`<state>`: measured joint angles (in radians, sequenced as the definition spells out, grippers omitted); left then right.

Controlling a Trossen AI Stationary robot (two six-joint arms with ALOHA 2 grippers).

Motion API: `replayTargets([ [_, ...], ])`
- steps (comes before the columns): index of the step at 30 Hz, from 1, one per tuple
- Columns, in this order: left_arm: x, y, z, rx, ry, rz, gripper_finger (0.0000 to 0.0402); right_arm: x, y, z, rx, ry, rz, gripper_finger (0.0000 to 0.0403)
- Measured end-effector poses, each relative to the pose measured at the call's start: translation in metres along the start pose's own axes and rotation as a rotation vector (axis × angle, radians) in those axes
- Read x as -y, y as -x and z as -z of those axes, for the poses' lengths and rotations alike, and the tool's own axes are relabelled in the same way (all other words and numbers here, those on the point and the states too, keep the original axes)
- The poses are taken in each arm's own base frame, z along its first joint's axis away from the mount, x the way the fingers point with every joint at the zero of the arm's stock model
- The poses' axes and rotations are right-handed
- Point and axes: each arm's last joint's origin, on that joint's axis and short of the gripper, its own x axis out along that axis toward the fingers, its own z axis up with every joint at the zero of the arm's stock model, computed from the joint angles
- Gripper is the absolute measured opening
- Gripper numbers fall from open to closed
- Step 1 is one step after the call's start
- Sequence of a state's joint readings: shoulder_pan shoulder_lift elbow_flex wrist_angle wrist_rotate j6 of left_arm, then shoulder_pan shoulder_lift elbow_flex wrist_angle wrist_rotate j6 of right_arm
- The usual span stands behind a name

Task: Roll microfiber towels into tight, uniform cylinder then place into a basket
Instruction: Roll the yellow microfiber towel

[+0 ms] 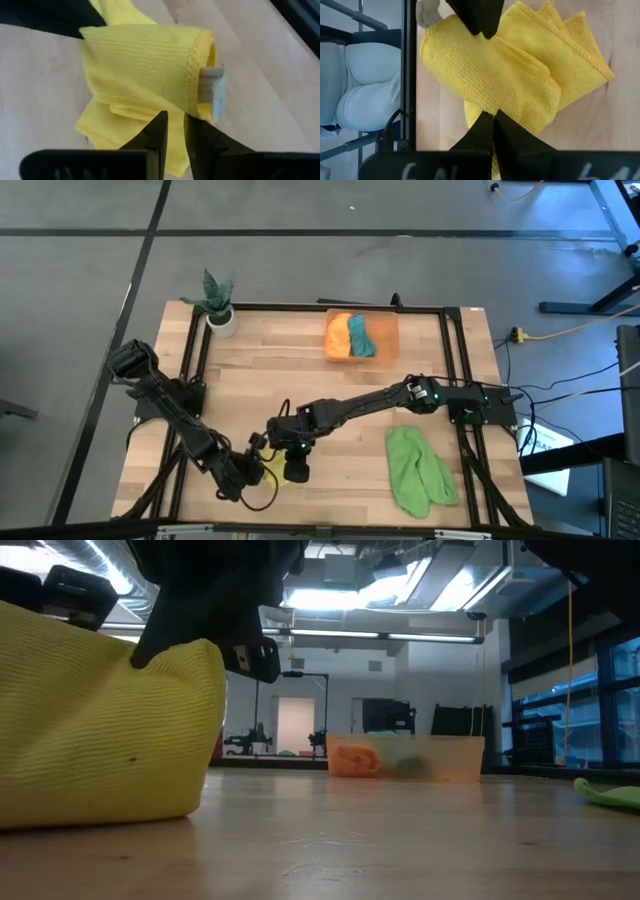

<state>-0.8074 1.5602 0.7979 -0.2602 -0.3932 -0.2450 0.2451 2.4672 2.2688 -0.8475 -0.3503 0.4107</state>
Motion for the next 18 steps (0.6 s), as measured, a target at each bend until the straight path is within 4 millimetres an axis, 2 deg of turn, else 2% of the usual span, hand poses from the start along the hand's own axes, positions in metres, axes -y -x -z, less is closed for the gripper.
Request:
replayTargets([
  [7,0.004,-0.015,-0.001,0.013,-0.033,0.006,0.0055,0.001,0.0,-0.001,0.019,0.005,0.029,0.0006],
  [13,0.007,-0.019,-0.006,0.067,-0.061,0.026,0.0055,0.0,0.0,-0.003,0.051,0.037,0.047,0.0006],
  [18,0.005,-0.02,-0.006,0.068,-0.055,0.023,0.0055,0.006,-0.013,-0.005,0.079,0.049,0.059,0.0006],
])
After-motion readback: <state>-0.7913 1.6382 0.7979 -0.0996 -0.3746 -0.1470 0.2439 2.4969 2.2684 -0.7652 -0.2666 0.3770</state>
